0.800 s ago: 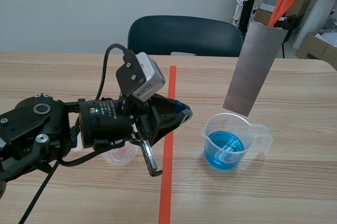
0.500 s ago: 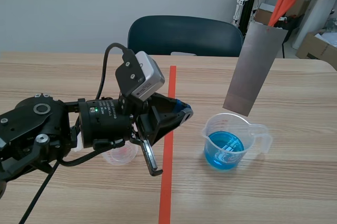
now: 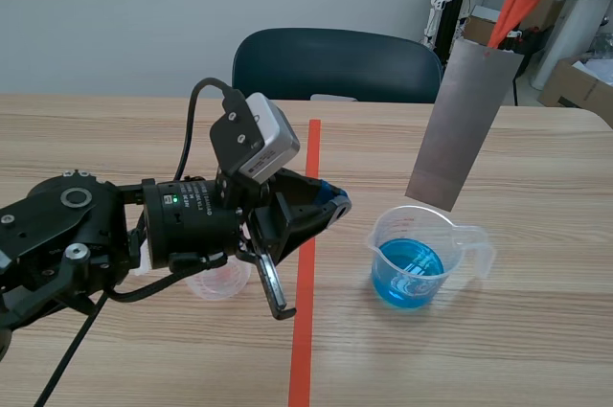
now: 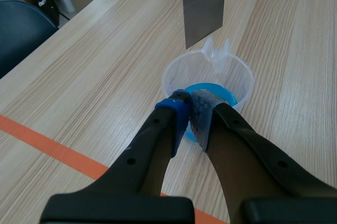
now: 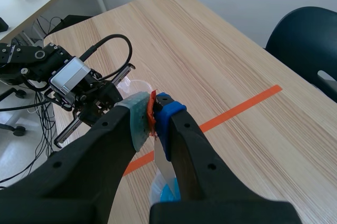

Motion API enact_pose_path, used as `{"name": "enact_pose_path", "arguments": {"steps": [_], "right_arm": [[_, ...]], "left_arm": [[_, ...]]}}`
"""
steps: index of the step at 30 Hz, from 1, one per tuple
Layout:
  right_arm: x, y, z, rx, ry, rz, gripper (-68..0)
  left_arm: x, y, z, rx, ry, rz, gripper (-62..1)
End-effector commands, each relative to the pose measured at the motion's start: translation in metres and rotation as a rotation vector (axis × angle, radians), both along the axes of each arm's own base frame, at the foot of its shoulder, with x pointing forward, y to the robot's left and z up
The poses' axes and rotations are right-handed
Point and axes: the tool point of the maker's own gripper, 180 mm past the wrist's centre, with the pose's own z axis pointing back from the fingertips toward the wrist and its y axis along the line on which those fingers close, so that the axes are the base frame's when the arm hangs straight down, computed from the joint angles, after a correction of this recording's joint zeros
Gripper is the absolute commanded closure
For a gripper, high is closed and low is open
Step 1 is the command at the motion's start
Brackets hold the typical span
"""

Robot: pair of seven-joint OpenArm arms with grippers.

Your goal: Do the redox reaction experiment. lower the plate into the blue solution

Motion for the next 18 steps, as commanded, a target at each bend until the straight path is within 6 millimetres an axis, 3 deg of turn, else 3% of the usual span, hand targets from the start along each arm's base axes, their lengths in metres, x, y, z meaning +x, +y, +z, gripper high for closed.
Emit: {"name": "enact_pose_path", "arguments": {"steps": [1, 8, 12, 18], "right_arm": [[-0.0001, 0.0009, 0.0133, 0.024, -0.031, 0.007, -0.2], [-0.0001, 0.0009, 0.0132, 0.023, -0.031, 0.007, -0.2], [-0.0002, 0.0008, 0.0127, 0.020, -0.029, 0.007, -0.2], [-0.0003, 0.0008, 0.0126, 0.020, -0.029, 0.007, -0.2]], "left_arm": [[0.0009, -0.0022, 0.0117, -0.035, -0.020, -0.004, -4.0], [-0.0007, -0.0023, 0.0106, -0.035, -0.016, -0.005, -4.2], [-0.0007, -0.0024, 0.0111, -0.037, -0.016, -0.006, -9.7], [-0.0079, 0.0036, 0.0032, -0.017, 0.005, -0.013, -9.7]]}}
